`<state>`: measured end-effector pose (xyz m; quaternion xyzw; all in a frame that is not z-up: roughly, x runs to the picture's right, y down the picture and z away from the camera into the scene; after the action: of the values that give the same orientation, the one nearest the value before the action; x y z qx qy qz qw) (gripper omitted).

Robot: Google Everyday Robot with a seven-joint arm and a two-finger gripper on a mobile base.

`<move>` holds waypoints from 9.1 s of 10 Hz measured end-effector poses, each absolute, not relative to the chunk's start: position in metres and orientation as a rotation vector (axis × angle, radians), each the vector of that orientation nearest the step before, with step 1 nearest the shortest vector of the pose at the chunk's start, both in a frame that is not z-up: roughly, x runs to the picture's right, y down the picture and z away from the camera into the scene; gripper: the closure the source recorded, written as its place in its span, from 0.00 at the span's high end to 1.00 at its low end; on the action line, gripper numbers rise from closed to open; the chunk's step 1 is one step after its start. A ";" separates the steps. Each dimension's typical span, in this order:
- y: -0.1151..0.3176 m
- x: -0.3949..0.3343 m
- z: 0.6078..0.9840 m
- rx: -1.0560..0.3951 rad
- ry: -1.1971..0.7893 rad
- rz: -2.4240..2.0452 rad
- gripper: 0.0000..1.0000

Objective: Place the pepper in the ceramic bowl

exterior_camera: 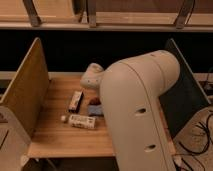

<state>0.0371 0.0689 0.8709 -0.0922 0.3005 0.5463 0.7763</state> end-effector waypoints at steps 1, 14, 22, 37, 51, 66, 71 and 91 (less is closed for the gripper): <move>0.069 0.037 0.871 -0.200 0.650 1.182 0.60; 0.069 0.037 0.871 -0.200 0.650 1.182 0.60; 0.020 0.007 0.869 -0.142 0.536 1.031 0.60; 0.046 -0.035 0.918 -0.359 0.423 0.948 0.60; 0.079 -0.032 0.961 -0.573 0.399 0.891 0.60; 0.047 -0.030 0.960 -0.452 0.402 0.888 0.00; 0.009 -0.021 0.890 -0.272 0.447 0.897 0.00; 0.173 0.107 0.694 -0.447 1.246 1.015 0.14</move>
<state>0.1074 0.1732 0.6938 -0.1983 0.5533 0.4506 0.6719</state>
